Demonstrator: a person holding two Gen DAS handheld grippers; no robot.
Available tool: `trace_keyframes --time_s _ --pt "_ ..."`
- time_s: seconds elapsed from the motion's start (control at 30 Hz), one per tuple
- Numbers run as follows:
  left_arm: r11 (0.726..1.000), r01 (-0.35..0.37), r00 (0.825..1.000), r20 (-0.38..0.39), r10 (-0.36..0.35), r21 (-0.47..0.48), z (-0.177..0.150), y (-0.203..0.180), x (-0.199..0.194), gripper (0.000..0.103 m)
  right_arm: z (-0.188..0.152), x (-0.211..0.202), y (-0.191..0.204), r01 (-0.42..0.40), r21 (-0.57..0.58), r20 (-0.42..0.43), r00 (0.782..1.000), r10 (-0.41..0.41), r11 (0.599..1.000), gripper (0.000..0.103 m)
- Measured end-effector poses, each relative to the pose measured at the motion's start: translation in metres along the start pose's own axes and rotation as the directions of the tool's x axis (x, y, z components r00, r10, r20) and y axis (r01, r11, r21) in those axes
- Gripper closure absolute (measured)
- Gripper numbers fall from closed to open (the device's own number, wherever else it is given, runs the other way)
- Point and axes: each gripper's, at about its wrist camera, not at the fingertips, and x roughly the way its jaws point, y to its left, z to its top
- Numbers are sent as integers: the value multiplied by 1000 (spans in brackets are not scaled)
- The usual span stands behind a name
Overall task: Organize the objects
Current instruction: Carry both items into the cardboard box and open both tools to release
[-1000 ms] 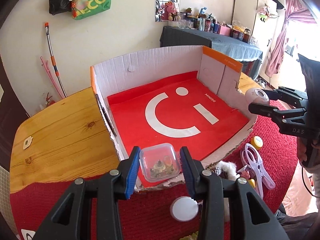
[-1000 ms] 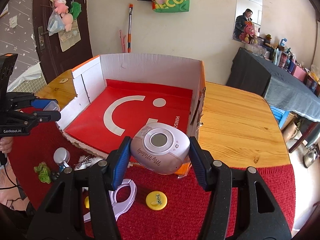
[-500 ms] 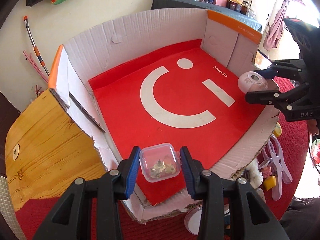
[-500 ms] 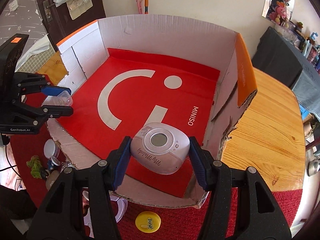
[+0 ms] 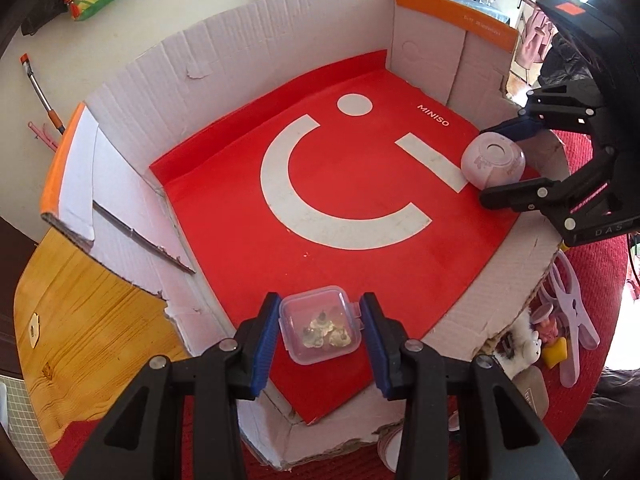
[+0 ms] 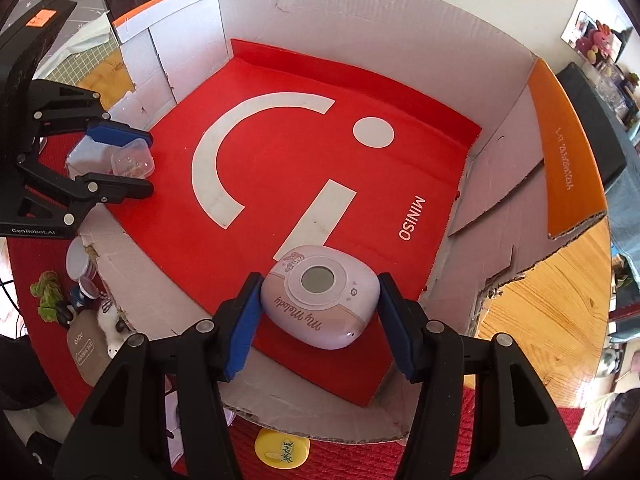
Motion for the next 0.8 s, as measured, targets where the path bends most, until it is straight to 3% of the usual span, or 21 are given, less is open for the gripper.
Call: trace_keyframes --time_s 0.8 --pt "1000 -3 1000 -13 3 11 -3 -2 -6 59 -17 -11 -7 -9 -16 -28 1000 8 1000 47"
